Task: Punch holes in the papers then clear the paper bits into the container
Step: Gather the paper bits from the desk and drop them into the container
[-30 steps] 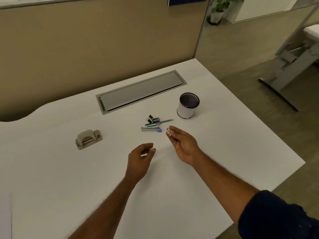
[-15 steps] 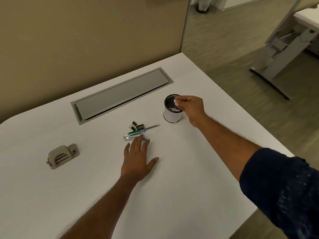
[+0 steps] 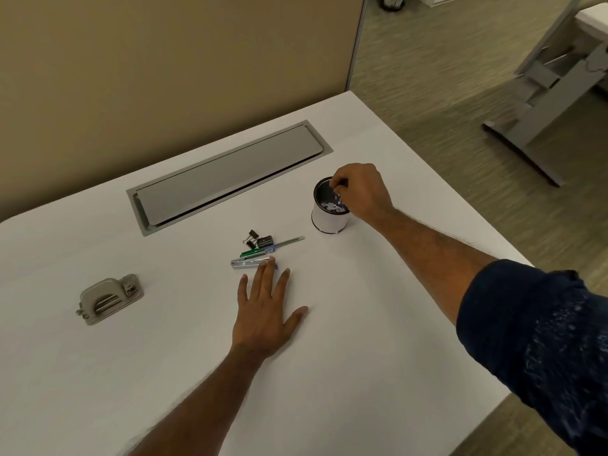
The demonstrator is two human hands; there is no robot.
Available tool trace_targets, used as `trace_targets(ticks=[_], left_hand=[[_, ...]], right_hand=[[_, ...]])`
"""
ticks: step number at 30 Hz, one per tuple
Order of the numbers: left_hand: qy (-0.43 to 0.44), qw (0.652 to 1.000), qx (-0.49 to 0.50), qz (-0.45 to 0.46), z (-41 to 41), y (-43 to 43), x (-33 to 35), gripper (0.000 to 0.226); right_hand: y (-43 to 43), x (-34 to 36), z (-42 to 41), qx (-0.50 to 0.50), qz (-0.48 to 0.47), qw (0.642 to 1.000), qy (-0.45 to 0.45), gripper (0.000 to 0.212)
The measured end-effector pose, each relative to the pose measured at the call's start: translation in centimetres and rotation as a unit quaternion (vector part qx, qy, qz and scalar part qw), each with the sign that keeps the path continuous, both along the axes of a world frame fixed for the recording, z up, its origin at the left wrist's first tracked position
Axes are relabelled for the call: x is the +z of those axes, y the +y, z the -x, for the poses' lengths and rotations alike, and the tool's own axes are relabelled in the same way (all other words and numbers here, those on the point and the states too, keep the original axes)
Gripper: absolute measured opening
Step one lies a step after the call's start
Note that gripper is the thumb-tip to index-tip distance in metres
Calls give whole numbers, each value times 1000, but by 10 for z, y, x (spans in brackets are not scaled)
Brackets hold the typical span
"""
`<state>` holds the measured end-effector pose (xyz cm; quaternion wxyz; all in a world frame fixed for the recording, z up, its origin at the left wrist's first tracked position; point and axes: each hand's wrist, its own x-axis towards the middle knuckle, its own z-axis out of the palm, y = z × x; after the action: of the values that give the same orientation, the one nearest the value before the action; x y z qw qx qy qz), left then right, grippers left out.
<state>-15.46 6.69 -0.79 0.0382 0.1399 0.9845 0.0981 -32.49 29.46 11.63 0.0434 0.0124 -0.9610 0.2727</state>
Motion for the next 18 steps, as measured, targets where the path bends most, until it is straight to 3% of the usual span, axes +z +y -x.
trace_targets(ticks=[10,13,18], left_hand=[[-20,999,13,21,-5,-4,4,84],[-17,1000,14,22,-7,-8,6,83],[-12,999,15,27,-13,-16,11,81]], right_hand=[[-1,13,-3,69,-61,996,2,18],[-4,12,-5,93,-106,989,-45,23],[-6,14,-6,51,-72,996,12,21]])
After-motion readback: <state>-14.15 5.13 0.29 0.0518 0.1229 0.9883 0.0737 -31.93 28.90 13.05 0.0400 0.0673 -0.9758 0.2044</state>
